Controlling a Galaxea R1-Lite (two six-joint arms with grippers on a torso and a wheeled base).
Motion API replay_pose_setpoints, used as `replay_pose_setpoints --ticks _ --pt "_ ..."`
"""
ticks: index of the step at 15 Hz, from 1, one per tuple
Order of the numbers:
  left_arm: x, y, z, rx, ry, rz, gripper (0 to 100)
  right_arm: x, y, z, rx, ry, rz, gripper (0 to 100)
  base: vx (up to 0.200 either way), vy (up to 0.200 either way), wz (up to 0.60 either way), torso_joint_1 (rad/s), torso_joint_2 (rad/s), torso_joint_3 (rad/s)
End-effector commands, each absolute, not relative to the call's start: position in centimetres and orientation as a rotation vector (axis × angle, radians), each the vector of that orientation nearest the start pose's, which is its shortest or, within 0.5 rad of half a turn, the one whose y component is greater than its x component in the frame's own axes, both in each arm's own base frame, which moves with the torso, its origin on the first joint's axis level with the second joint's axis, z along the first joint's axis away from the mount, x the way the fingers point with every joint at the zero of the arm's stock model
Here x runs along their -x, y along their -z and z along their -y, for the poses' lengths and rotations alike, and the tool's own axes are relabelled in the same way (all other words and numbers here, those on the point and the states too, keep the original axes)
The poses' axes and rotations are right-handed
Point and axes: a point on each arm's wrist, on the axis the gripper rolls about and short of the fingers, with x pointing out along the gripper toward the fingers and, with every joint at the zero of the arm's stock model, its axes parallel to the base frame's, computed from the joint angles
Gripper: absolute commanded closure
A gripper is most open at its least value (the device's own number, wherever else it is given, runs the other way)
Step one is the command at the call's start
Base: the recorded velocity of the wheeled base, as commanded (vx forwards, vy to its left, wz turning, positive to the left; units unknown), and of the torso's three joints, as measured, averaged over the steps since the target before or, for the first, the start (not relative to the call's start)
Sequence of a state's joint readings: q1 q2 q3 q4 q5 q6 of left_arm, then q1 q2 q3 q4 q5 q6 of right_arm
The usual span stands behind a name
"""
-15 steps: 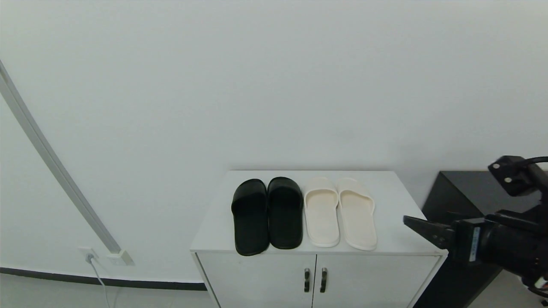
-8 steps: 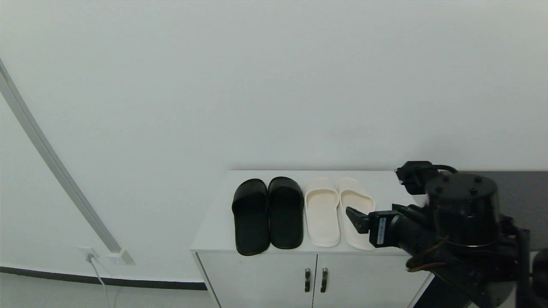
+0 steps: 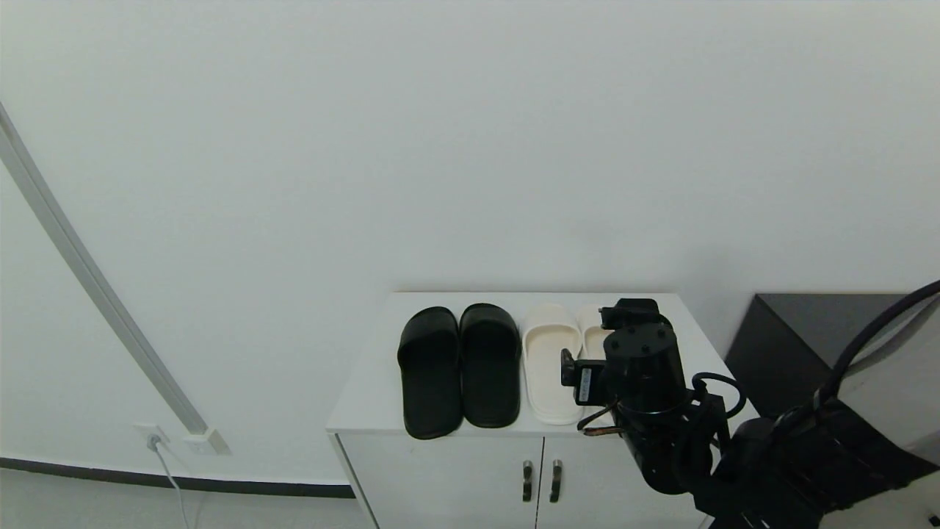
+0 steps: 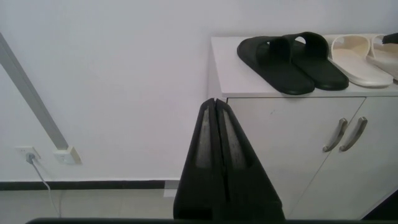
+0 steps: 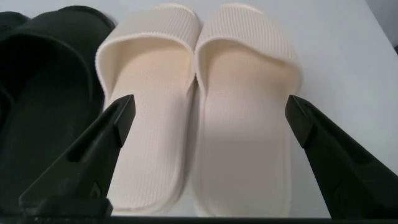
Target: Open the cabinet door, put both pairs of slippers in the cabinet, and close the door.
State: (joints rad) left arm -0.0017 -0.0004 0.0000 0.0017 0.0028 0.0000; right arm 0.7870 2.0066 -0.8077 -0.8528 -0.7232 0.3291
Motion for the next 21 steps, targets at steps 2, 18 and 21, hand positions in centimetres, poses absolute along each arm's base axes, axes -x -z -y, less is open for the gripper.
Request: replay_pose_setpoints --ticks 2,18,21 --pt "2.3 -7.5 0.0 0.0 -0.003 -0.002 100 -26.9 -9.4 -24.5 -0.063 -0.015 -0.267 0 0.0 0.0 0.0 0.0 0.0 0.0" --pt "2.3 -7.5 0.0 0.002 -0.003 -0.002 100 -34.1 -6.5 -25.0 -0.051 0.042 -0.252 0 0.0 0.0 0.0 0.0 0.0 0.0" --pt "2.3 -7.5 0.0 0.002 -0.003 -0.002 100 -34.3 -6.5 -25.0 -0.057 0.032 -0.251 100 0.0 0.0 0.0 0.0 0.0 0.0"
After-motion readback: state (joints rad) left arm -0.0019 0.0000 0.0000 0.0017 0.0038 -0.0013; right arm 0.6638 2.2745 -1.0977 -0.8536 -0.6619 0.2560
